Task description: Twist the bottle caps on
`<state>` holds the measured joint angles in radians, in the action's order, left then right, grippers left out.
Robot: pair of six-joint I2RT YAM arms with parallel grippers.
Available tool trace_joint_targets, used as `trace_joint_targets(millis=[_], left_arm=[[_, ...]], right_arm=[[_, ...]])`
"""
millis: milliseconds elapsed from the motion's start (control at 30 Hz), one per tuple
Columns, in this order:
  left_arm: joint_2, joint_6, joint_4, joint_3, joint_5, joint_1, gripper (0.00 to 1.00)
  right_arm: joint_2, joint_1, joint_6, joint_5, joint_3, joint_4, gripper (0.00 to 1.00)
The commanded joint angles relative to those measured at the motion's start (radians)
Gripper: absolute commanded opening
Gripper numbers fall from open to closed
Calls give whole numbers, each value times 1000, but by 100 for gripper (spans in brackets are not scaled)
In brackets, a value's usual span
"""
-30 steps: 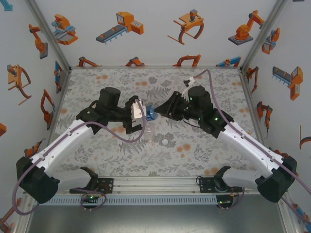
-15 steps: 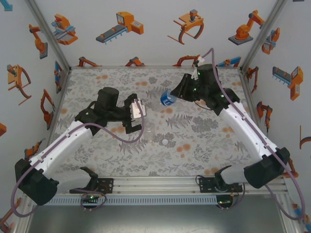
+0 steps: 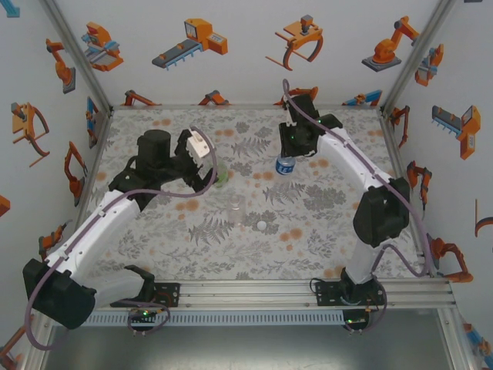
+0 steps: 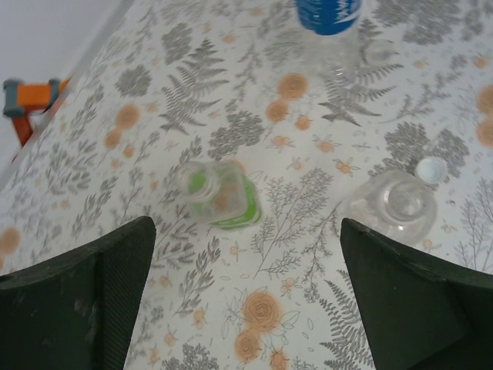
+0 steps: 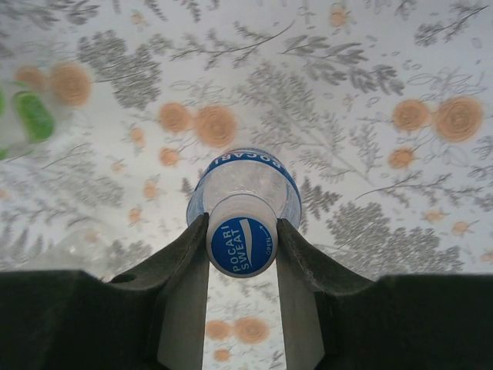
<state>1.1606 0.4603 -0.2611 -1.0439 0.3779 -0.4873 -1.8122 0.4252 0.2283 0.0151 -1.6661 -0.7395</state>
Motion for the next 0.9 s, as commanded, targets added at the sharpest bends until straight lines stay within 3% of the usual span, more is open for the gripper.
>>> trace_joint_targets(millis=[0,167,367,633,867], left_arm=[[3,-134,57,-37,-44,34,97],[9,-141,55,-36,-52,47,97],[2,-117,86,-7,-27,48,97],[-9,-123,123,16,-14,60,97],[-14,-95,122,26,3,61,97]], right_arm=[[-38,-20,-106,68,-63,6,17],[-94,-34,-146,117,-90,69,20],[-131,-63,-149,60,-96,136,23],[-108,-65,-157,78,-47,207,25],[-111,-64,-156,73,-39,182,46]])
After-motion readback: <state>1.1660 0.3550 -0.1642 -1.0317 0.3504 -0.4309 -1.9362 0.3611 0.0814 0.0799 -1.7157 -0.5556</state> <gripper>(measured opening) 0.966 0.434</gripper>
